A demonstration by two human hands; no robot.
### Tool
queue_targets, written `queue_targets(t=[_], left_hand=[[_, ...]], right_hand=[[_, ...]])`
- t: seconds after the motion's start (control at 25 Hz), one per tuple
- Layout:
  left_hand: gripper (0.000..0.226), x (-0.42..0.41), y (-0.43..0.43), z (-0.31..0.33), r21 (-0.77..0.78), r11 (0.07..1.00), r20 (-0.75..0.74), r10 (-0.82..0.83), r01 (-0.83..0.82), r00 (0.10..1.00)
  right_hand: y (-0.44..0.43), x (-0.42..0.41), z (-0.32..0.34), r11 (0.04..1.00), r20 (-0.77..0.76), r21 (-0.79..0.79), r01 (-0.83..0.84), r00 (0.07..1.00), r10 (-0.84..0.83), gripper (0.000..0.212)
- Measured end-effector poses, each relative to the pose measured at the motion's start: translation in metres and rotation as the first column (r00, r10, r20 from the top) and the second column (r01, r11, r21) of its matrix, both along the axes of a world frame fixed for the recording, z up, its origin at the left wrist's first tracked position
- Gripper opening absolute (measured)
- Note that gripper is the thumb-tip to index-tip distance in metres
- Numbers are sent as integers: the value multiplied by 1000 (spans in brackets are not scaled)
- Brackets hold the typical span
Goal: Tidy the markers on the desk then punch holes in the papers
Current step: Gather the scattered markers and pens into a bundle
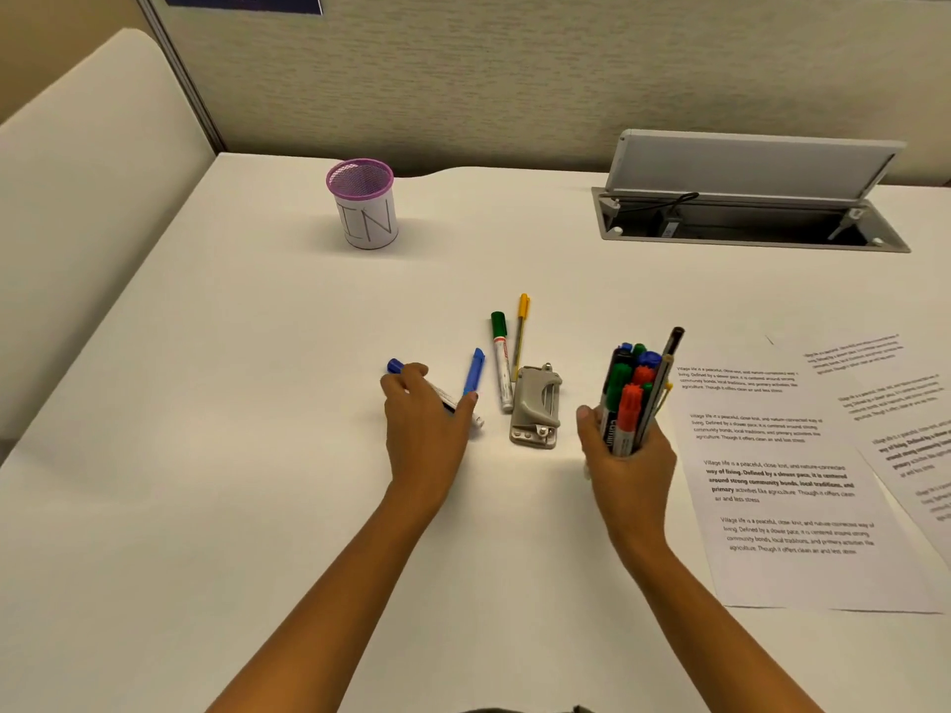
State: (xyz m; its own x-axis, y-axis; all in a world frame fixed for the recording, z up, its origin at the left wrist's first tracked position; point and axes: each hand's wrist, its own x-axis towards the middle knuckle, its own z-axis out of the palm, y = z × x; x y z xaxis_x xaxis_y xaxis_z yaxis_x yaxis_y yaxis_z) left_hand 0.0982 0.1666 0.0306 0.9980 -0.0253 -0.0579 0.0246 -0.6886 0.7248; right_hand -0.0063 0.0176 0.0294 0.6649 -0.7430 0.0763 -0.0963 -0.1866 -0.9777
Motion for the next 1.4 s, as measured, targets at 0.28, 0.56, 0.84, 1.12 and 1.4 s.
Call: queue_targets(t=[0.28, 0.56, 0.84, 1.12, 1.4], left_hand=[[53, 17, -16, 2, 207, 978, -75, 42, -26, 996], [32, 36, -24, 3, 286, 957, -182, 7, 46, 983], [45, 57, -49, 9, 94, 991, -235, -71, 96, 969], [67, 72, -92, 12, 182, 978, -147, -80, 106, 986], [46, 82, -101, 3, 475, 868, -125, -100, 148, 987]], right_hand=[[-20, -8, -17, 991, 15, -57, 118, 993, -117, 34], [-21, -6, -29, 981, 26, -95, 169, 985, -168, 33], [-20, -5, -32, 977, 40, -116, 178, 984, -175, 21], [-20, -4, -35, 977, 59, -113, 180, 983, -174, 22], [-20, -4, -33, 982, 98, -103, 160, 984, -150, 34]])
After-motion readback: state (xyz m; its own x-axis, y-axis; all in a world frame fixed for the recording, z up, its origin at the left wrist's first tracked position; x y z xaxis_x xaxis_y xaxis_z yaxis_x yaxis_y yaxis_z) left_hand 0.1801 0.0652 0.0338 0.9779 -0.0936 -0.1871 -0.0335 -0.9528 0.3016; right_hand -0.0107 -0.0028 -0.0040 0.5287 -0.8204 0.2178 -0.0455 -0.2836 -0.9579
